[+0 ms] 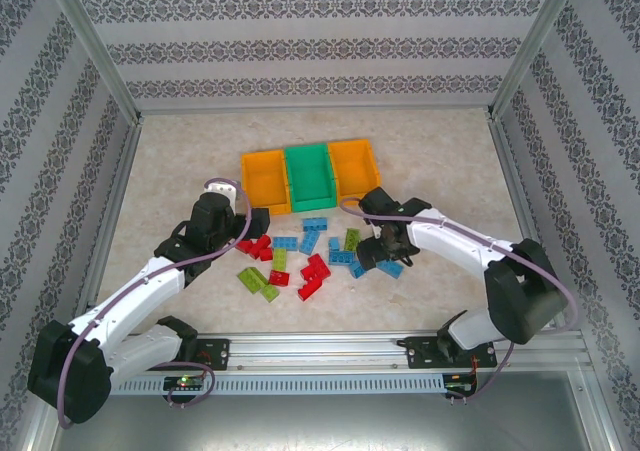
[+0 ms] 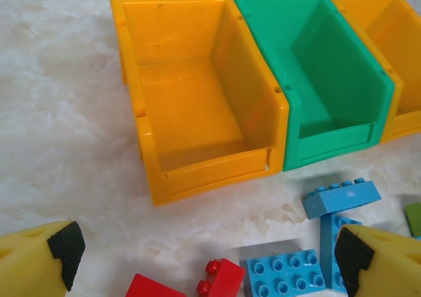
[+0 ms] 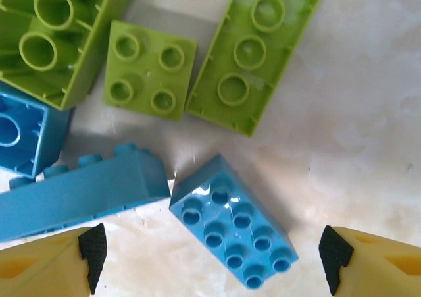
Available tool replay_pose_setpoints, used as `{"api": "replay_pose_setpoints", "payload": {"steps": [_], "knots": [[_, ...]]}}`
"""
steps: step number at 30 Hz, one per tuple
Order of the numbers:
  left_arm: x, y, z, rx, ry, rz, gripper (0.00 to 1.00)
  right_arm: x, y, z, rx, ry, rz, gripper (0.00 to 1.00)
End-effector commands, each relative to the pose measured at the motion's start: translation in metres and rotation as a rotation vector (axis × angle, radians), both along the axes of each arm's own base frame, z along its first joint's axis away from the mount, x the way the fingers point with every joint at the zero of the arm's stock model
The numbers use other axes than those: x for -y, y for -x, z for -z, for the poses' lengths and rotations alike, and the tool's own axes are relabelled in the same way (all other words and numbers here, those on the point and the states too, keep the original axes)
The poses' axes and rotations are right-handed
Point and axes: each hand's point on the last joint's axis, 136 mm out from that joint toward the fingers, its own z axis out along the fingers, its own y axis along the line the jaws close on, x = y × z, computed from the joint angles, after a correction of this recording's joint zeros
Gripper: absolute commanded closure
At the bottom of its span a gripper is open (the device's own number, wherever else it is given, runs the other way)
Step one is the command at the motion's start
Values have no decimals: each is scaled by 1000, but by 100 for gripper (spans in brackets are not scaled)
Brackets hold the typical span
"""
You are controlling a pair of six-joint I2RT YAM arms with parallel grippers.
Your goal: Sort the legos into containers by color
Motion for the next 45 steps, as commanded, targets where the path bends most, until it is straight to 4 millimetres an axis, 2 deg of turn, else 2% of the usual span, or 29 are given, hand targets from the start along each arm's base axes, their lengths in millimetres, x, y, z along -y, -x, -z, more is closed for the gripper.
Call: {"api": "replay_pose_setpoints", "payload": {"steps": [1,6,19,28,37,41,45], "knots": [[7,4,-9,3,28,27,1,13,13,4,-13,43,75,13],[11,6,-13,13,47,46,1,11,21,19,-53,30,88,13],[10,9,-9,4,51,43,1,10,16,43,-93,111,53,15],[9,9,-8,2,51,36,1,12,22,40,-69,149,50,32],[9,10,-6,-6,52,33,1,11,22,35,-39,160,39,68],[8,10,-6,-9,49,31,1,5,20,26,-15,124,31,75],[7,11,-5,-10,36,31,1,-13,12,1,47,5,13,77]]}}
